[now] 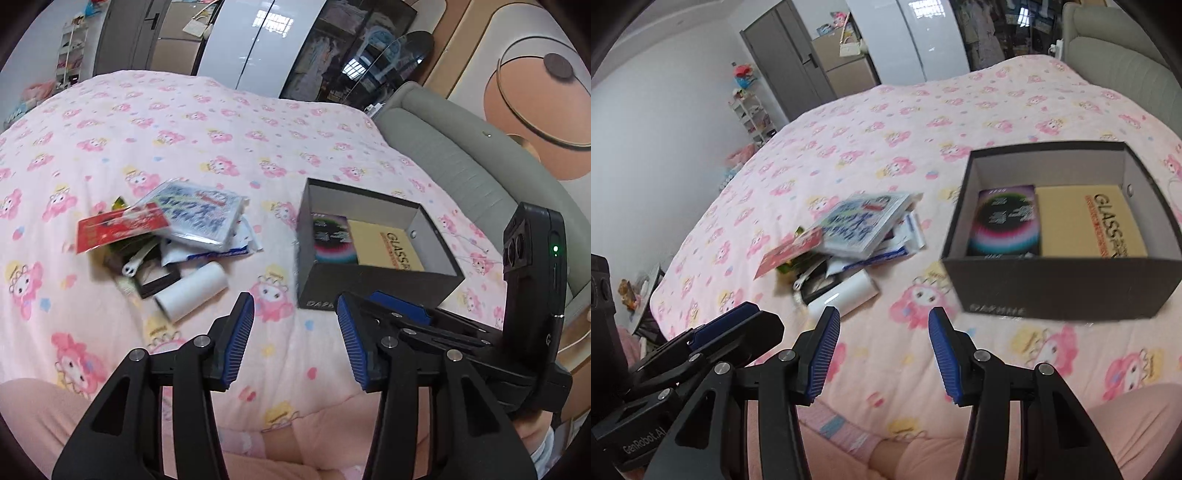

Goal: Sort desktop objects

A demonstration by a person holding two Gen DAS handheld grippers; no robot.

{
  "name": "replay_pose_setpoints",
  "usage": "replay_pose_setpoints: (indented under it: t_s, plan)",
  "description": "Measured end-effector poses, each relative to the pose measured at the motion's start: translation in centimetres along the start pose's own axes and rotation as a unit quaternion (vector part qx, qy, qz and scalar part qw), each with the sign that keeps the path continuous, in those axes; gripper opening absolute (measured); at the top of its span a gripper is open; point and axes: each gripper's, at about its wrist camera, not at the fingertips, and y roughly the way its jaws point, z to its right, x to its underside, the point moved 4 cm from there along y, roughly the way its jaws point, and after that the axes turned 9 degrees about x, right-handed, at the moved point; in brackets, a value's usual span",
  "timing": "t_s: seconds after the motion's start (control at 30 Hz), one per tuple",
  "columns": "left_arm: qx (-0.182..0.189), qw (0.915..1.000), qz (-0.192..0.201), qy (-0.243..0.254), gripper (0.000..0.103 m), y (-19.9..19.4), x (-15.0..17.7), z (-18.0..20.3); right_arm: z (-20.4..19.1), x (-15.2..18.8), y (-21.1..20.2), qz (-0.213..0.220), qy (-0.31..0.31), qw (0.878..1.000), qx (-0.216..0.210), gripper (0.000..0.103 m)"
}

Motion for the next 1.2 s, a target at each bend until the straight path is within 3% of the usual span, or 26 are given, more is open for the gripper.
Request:
replay_pose_setpoints:
  t_s: [0.17,0.37,0.43,0.47,0.6,0.73,0.83,0.9,1.0,1.13,1.2]
  plan:
    - [0.028,0.9987,0.004,-0.043,0.047,0.9,-1.4,-2.6,-1.3,-0.2,1.7,-0.010,0.016,1.000,-0.004,0.046]
    - [0.050,0.9946,0.014,-0.090,0.047,3.1,-6.0,-6.6,-2.3,-4.6,2.9,0.010,0.020,1.000,-0.004,0.046]
    - [0.036,0.9910,-0.009,-0.129,0.047,4.8,-7.0,-9.4,-2.9,-5.9,4.0,0.006,0.006,1.000,0.003,0.046]
    - [0.027,0.9876,-0.023,-0.153,0.047,5.8,-7.3,-10.9,-3.2,-6.4,4.8,0.002,-0.001,1.000,0.005,0.046]
    - [0.026,0.9592,-0.091,-0.266,0.046,10.6,-6.5,-16.7,-4.5,-6.8,10.2,-0.052,-0.026,0.998,0.017,0.046]
    - [0.030,0.9367,-0.103,-0.333,0.045,13.0,-5.1,-20.0,-4.7,-6.0,15.2,-0.090,-0.018,0.995,0.030,0.046]
    - [0.027,0.9325,-0.086,-0.350,0.045,13.8,-5.5,-21.4,-4.1,-5.6,17.7,-0.098,0.005,0.994,0.043,0.046]
    - [0.008,0.9357,-0.077,-0.344,0.046,14.3,-6.3,-22.1,-3.5,-5.6,18.8,-0.096,0.029,0.994,0.050,0.050]
    - [0.001,0.9369,-0.074,-0.342,0.036,15.4,-6.8,-22.6,-3.2,-5.9,19.8,-0.095,0.059,0.993,0.030,0.051]
    - [0.000,0.9405,-0.072,-0.332,0.034,15.6,-6.8,-22.8,-3.1,-6.3,21.2,-0.106,0.072,0.992,0.009,0.051]
    - [0.007,0.9382,-0.068,-0.339,0.033,15.6,-6.8,-23.2,-3.2,-6.7,21.4,-0.102,0.084,0.991,-0.009,0.053]
